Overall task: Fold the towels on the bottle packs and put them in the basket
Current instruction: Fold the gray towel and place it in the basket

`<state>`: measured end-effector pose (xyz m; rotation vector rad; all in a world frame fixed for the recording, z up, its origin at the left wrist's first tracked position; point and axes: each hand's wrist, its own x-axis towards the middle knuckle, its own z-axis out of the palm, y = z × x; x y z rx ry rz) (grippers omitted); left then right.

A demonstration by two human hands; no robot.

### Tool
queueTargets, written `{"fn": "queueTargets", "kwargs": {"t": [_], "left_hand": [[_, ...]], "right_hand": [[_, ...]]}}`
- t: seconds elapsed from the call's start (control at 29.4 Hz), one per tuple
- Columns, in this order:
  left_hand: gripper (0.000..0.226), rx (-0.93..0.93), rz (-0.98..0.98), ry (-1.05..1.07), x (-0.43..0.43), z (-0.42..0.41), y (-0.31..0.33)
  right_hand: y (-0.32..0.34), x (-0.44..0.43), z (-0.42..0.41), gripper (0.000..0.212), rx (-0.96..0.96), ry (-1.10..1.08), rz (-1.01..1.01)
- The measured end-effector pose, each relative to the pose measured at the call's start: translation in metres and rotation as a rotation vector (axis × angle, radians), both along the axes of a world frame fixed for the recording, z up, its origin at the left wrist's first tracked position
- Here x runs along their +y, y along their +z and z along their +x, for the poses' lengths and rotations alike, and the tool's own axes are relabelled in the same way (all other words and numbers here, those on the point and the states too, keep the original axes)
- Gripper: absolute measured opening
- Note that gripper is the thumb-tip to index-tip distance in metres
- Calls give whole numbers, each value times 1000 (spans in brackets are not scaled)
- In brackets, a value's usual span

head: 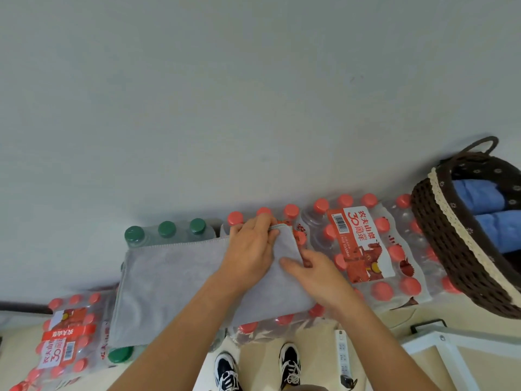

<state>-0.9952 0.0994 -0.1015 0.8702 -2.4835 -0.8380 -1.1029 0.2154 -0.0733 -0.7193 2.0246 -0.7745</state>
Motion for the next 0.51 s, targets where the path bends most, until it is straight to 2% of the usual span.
{"fn": "queueTargets", "kwargs": {"t": [0.1, 0.24, 0.34, 0.51], "left_hand": [[29, 69, -10, 23, 9, -27, 6], [30, 5, -144, 31, 23, -64, 18], [27, -53, -229, 18, 35, -68, 21], [45, -403, -287, 13, 74, -24, -16]], "right_hand": [[9, 14, -22, 31, 212, -27, -46], [19, 34, -64, 36, 508, -44, -100], [16, 50, -102, 19, 596, -98, -38], [-7, 74, -139, 23, 725, -39, 96]]}}
